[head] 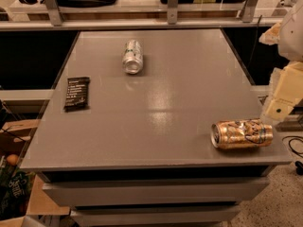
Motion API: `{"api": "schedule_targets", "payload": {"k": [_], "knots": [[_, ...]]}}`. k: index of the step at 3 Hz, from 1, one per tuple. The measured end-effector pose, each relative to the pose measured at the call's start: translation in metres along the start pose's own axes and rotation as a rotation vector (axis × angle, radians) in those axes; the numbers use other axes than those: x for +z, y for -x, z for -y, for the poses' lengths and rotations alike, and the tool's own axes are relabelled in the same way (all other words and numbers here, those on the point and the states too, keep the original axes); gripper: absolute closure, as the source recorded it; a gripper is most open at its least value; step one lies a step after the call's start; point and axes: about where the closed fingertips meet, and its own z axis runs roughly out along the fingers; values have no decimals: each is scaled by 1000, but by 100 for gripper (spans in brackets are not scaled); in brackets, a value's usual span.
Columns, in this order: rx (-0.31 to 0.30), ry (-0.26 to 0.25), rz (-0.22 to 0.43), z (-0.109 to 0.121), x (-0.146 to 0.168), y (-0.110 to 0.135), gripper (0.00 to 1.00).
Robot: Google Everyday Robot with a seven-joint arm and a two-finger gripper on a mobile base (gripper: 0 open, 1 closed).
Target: Move orange can near 7up can
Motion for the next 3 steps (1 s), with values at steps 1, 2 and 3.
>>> {"api": "schedule_targets", "payload": {"k": [1, 2, 3], "knots": [[0, 0, 0, 0, 0, 0, 0], [-54, -3, -7, 3, -3, 0, 0], [-133, 32, -37, -3, 13, 2, 0]]}}
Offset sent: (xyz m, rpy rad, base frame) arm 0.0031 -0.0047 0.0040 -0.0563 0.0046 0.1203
